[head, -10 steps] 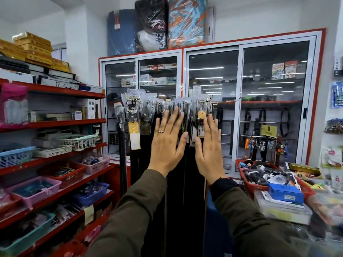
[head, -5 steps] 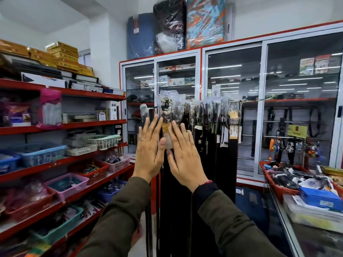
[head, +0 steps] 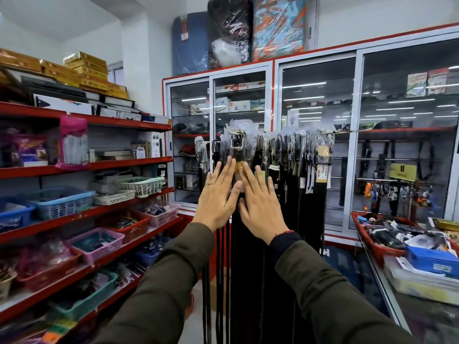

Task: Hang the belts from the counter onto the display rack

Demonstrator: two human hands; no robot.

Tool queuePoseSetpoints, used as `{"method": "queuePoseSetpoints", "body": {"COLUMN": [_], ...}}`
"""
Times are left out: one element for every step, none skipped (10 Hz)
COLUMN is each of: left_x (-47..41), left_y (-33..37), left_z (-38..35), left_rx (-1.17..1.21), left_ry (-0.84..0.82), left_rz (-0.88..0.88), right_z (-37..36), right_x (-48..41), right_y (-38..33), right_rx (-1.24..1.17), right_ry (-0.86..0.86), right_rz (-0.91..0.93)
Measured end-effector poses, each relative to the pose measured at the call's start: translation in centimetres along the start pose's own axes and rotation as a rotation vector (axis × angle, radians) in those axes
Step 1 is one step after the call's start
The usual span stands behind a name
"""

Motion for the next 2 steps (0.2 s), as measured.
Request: {"method": "queuePoseSetpoints", "body": {"left_x": [0.9, 1.4], "left_y": [1.0, 3.0], "left_z": [0.1, -0.2], "left_rx": [-0.052, -0.193], "left_ry": [0.061, 0.116], "left_rz": [0.007, -0.018], "right_z": [1.6, 6.2], "right_x": [1.4, 3.3], "right_y": [0.6, 3.1], "right_rx": [-0.087, -0.119], "right_ry": [0.022, 0.137], "right_rz": [0.027, -0.028]}}
Point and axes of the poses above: each hand's wrist, its own x-axis away from the middle knuckle, its own z-axis out of the back of the hand, y = z × x, the point moved 7 cm from there along -x, towards the middle knuckle, and after that the axes turned 6 degrees about x, right-handed, at the moved point
